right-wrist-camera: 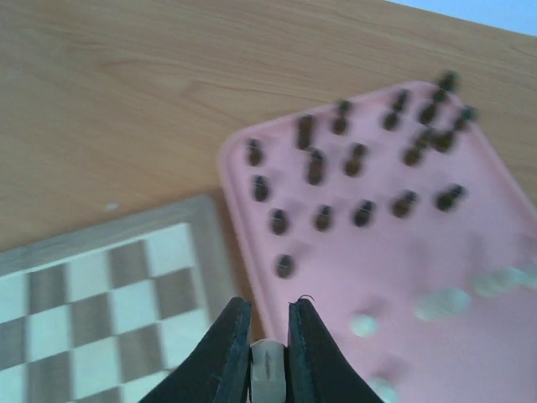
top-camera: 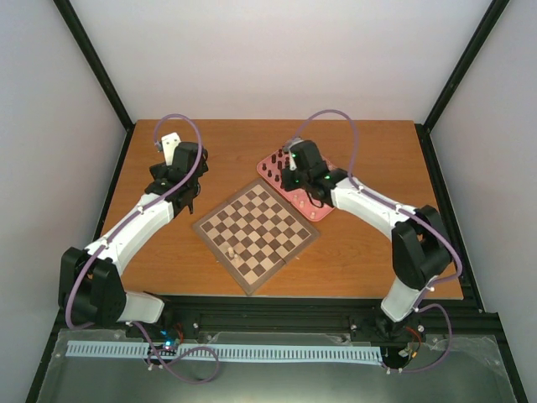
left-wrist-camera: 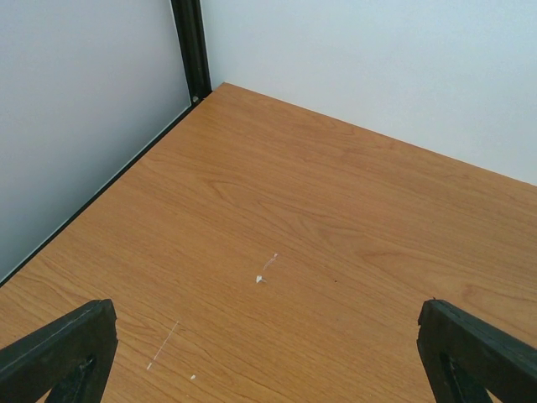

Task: Set up the chess pieces on the board
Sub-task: Place the chess piece on the chessboard.

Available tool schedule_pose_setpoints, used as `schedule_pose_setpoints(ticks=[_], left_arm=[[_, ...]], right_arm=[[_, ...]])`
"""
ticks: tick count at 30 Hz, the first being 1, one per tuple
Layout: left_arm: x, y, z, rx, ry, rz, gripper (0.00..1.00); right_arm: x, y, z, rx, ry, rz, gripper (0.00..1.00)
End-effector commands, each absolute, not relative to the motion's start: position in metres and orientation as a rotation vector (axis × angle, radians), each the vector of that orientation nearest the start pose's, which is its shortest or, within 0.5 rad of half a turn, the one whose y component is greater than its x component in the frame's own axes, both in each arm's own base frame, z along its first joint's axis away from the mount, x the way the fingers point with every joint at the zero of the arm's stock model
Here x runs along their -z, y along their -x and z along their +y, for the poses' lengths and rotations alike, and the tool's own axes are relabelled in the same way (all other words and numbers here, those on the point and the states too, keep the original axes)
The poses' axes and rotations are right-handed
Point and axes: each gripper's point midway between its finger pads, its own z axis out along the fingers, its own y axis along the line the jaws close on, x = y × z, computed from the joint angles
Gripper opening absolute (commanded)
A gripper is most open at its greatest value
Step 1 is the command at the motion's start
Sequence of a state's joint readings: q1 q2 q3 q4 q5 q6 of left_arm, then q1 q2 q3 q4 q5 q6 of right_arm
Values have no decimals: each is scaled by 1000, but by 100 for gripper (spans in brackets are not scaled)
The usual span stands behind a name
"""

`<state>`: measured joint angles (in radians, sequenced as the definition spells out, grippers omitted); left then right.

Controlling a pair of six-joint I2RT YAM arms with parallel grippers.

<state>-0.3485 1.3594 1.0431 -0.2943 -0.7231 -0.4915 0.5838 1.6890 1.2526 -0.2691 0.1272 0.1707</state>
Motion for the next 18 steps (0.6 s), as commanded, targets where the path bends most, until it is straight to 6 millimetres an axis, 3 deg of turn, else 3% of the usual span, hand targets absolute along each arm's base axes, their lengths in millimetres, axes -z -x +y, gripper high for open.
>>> schedule_pose_setpoints(ticks=[1, 9, 18], left_arm=[[-261, -398, -21, -241, 541, 1910, 100], [-277, -388, -18, -221, 548, 1880, 100], [-323, -352, -4, -154, 591, 1792, 100]], right_arm=[[-173, -398, 312, -397, 613, 2207, 3], [-140, -361, 417, -447, 894, 2219, 3], [-115, -320, 474, -432, 1079, 2217, 3]])
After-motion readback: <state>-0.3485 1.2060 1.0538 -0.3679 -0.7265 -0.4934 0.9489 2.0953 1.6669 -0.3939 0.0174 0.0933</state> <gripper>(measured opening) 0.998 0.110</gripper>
